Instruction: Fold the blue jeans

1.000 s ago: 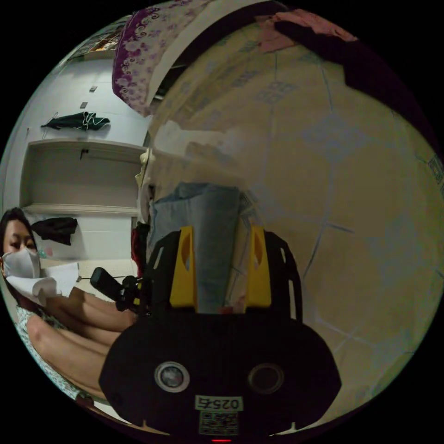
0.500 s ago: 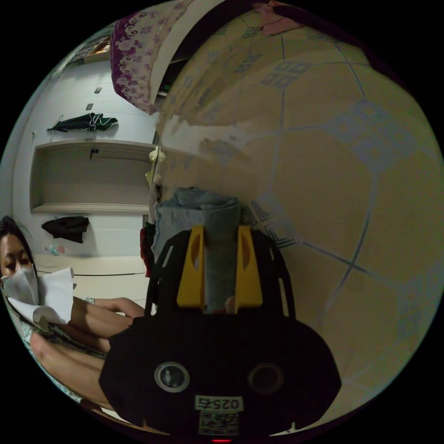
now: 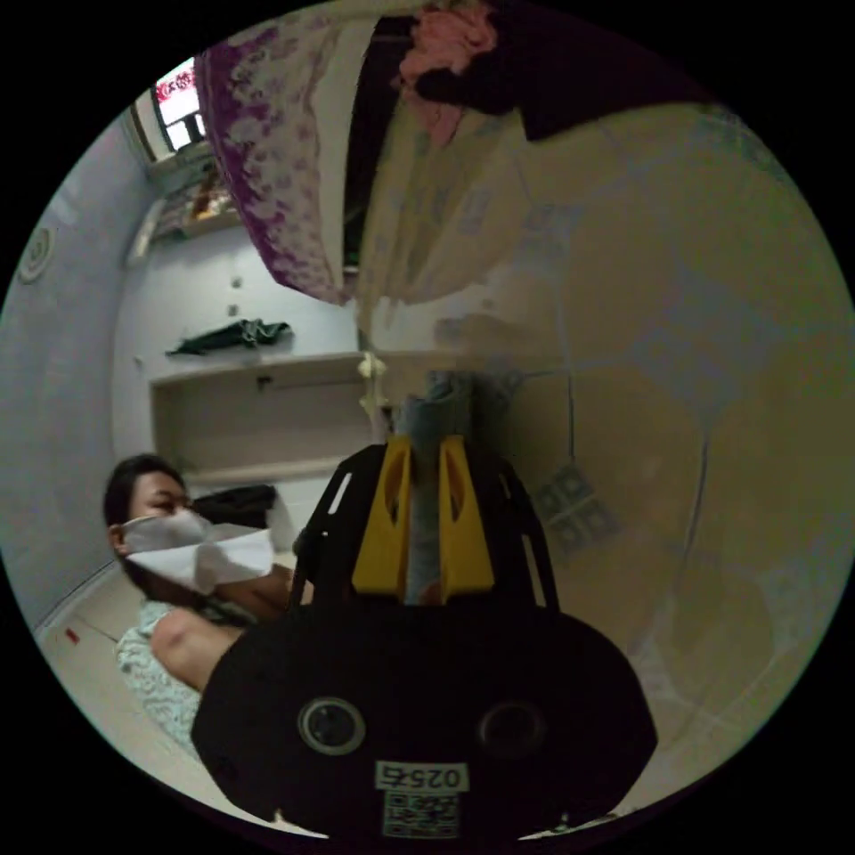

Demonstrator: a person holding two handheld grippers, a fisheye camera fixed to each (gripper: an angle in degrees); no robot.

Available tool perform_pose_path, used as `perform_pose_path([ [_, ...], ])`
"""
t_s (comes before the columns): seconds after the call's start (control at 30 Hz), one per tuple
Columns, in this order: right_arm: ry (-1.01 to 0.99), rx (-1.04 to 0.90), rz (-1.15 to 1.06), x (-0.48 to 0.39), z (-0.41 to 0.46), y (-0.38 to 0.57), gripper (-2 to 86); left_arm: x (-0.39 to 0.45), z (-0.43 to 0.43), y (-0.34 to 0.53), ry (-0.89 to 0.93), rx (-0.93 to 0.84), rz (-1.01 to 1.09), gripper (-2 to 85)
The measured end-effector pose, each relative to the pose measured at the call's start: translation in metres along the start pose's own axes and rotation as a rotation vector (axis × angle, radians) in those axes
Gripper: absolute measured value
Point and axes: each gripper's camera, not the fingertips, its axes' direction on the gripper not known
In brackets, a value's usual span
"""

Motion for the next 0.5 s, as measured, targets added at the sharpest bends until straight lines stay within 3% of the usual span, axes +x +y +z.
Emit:
perform_pose_path([
  [0.1, -0.069, -0.008, -0.106, -0.043, -0.002, 0.011, 5.1, -0.007, -0.055, -0.013, 0.145, 0.091, 0.011, 1.2],
  [0.23, -0.129, -0.103, -0.271, -0.108, 0.069, -0.006, 5.2, -0.041, -0.154, -0.001, 0.238, 0.270, -0.104, 1.2],
  [0.4, -0.158, -0.242, -0.297, -0.125, 0.209, -0.037, 5.5, -0.076, -0.269, 0.054, 0.012, 0.504, -0.374, 1.2],
  [0.5, 0.036, -0.380, -0.331, -0.100, 0.311, -0.047, 6.1, -0.116, -0.290, 0.100, -0.204, 0.514, -0.653, 1.1],
])
